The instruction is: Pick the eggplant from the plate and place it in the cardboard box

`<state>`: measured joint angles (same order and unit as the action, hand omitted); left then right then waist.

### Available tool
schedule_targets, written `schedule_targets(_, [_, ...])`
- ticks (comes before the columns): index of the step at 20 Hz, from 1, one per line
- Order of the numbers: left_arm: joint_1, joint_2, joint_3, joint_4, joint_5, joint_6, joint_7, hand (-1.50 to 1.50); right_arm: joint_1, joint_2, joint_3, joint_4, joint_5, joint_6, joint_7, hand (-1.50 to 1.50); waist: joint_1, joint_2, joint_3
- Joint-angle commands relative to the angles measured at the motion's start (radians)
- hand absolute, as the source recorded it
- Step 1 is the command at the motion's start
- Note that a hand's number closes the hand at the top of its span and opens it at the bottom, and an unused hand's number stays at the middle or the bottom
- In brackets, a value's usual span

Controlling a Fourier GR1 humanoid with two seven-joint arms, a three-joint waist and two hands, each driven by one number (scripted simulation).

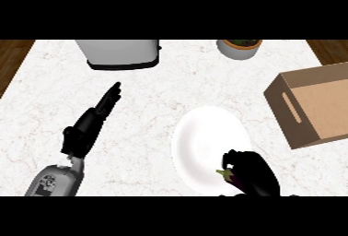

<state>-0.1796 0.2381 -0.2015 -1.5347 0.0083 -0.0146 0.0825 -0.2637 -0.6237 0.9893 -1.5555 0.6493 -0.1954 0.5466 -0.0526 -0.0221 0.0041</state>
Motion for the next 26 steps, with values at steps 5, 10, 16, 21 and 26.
schedule_targets(5, [0.046, -0.004, -0.004, -0.011, -0.013, 0.011, -0.029, 0.0, 0.15, -0.489, -0.181, -0.077, -0.037, -0.354, -0.455, 1.5, -0.021, 0.01, 0.0])
schedule_targets(10, [0.039, -0.001, 0.015, -0.015, -0.007, 0.018, -0.012, 0.0, 0.309, -0.684, -0.292, -0.171, -0.267, -0.519, -0.685, 1.5, -0.042, 0.009, -0.002])
schedule_targets(16, [0.051, 0.025, 0.034, -0.035, -0.003, 0.003, -0.021, 0.0, 0.45, -0.836, -0.392, -0.295, -0.536, -0.599, -0.918, 1.5, -0.062, 0.0, -0.003])
schedule_targets(21, [0.087, -0.003, 0.017, -0.031, -0.019, 0.029, -0.031, 0.0, 0.503, -0.877, -0.54, -0.298, -0.787, -0.605, -1.043, 1.5, -0.066, -0.001, -0.002])
schedule_targets(26, [0.076, 0.007, 0.026, -0.058, -0.019, 0.026, -0.011, 0.0, 0.551, -0.942, -0.693, -0.296, -1.023, -0.503, -1.104, 1.5, -0.078, -0.007, -0.005])
